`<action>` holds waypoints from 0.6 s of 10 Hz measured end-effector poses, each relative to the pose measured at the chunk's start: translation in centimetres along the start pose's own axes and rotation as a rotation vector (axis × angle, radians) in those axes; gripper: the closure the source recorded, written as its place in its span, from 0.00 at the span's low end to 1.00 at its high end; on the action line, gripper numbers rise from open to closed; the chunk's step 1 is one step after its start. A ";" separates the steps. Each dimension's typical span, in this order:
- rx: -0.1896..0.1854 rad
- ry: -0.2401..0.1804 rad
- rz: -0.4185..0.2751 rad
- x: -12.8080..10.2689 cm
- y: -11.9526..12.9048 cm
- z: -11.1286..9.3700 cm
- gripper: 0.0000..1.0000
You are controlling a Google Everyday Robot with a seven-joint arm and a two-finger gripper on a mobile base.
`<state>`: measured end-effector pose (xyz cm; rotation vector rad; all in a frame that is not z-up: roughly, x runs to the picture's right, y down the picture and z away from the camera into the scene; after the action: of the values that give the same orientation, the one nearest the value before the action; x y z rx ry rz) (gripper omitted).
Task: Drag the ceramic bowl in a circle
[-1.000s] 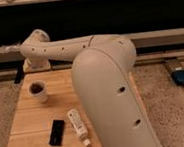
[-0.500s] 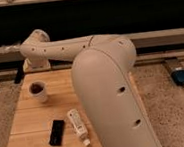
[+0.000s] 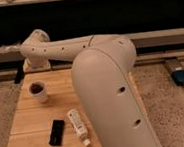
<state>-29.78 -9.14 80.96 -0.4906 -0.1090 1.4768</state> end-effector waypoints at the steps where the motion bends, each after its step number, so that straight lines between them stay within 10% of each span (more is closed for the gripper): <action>1: 0.000 0.000 0.000 0.0 0.0 0.0 0.20; 6: -0.004 0.019 0.005 -0.9 -1.7 0.9 0.20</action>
<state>-28.61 -9.86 82.60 -0.5083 -0.0951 1.4769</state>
